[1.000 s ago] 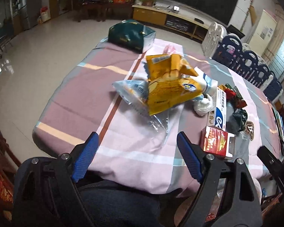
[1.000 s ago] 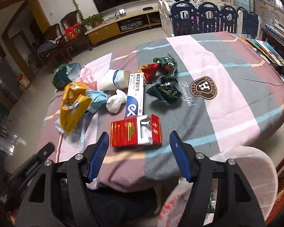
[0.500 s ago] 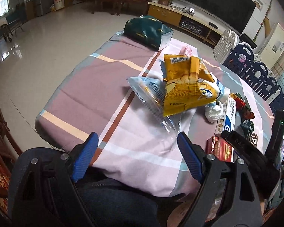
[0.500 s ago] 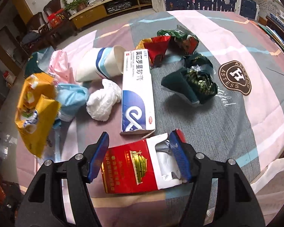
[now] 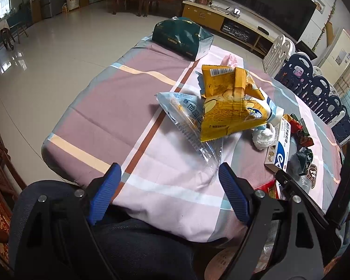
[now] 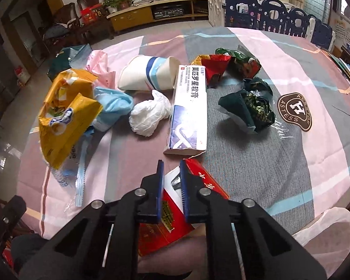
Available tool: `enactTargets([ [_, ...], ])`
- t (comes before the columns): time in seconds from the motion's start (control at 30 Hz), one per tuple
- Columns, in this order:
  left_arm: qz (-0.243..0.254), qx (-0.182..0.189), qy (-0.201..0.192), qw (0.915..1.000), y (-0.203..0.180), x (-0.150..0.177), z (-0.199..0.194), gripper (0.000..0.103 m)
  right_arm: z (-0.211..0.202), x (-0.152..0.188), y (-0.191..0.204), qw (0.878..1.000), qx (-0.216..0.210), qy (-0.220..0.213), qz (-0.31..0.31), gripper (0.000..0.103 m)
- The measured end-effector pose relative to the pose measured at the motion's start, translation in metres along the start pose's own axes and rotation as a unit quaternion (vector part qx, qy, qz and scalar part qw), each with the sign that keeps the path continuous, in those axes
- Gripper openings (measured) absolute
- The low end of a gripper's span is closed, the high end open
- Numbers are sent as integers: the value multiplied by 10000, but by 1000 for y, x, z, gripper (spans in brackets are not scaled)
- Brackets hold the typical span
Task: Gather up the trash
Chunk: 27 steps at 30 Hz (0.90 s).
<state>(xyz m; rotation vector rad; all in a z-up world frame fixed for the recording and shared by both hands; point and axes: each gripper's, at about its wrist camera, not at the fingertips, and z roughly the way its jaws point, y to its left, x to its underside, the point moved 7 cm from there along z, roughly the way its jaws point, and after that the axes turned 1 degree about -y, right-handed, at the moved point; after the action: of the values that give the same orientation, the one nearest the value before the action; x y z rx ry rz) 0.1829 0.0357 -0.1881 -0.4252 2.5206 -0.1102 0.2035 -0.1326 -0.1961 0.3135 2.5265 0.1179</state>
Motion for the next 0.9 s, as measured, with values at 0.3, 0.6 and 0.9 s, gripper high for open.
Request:
enactTargets([
  [0.3,-17,43,116,9999,-1,2,4,86,-30,2,-9,9991,-52,-351,224,14],
  [0.6,-9,28,120,9999,0,2,5,86,-30,16,-26,9970,-223,-241,694,9],
  [0.9,-163,134,325,9992,4,2,13,86,-39,11,-32,9947,-376,-369,888,8],
])
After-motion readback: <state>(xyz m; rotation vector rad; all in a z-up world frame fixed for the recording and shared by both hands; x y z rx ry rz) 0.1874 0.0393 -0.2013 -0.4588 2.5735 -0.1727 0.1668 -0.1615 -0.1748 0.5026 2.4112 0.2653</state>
